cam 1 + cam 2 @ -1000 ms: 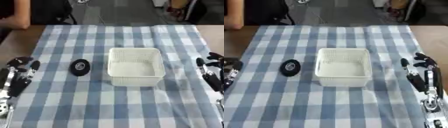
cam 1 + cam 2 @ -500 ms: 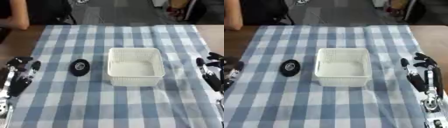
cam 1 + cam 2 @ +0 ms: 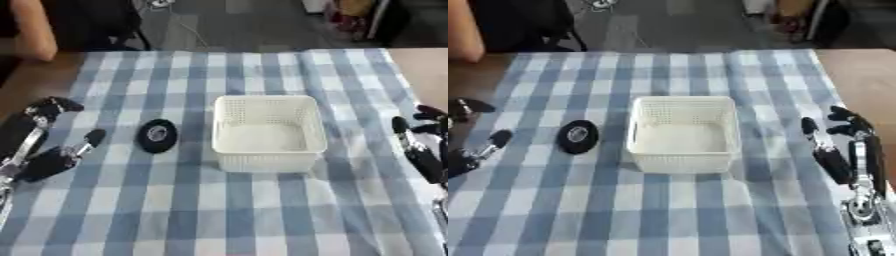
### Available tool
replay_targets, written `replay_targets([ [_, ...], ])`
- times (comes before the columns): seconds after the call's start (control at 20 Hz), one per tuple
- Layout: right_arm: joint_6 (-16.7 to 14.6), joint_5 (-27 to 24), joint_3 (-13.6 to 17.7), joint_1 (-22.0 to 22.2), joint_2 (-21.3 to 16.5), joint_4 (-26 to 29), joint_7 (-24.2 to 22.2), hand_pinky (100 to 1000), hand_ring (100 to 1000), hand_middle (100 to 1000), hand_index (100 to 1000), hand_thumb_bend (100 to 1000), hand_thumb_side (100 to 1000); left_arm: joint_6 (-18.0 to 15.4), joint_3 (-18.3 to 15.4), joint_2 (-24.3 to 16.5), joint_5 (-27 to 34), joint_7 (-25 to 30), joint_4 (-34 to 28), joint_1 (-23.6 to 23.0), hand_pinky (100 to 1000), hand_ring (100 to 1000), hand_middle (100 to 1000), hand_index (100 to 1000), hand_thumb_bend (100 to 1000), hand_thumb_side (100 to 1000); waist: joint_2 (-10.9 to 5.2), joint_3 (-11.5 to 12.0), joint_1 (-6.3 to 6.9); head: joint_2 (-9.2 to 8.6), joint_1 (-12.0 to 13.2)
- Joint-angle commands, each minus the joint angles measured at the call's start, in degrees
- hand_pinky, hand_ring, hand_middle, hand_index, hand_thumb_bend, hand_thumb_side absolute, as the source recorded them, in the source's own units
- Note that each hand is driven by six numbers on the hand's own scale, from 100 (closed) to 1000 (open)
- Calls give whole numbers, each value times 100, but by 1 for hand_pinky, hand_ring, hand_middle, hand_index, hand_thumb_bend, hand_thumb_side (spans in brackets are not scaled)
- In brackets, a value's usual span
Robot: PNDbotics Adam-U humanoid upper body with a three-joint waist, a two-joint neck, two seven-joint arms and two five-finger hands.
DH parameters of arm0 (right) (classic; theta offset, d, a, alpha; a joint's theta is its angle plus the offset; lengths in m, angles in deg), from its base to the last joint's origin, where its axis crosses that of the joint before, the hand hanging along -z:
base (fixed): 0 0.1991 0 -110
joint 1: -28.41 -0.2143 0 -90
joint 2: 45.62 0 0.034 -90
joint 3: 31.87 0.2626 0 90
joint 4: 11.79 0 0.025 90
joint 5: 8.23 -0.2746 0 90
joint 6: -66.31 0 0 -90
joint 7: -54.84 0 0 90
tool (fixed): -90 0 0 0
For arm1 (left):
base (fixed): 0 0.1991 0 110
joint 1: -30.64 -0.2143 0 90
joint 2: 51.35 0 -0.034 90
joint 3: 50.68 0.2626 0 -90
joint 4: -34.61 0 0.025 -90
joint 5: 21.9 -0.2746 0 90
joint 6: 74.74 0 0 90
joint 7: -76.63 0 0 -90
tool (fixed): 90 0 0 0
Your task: Pick up objects on the table and place them in the box.
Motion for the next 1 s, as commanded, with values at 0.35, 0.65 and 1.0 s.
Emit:
replay_targets([
  [0.35,-12,21,-7,-47,-102,72,-16,773,610,688,834,590,799,-54,70,-289,31,127,4,255,714,781,778,832,1000,938,-71,-34,18,-43,31],
  [0.65,-23,22,-29,-45,-110,62,-35,773,610,688,834,590,799,-230,390,-645,94,405,385,744,721,784,779,837,1000,945,-89,-80,38,-42,49],
  [1.0,-35,16,-48,-38,-114,45,-52,773,610,688,834,590,798,-527,806,-896,23,789,1029,1445,734,790,779,837,1000,957,-103,-129,54,-22,65],
])
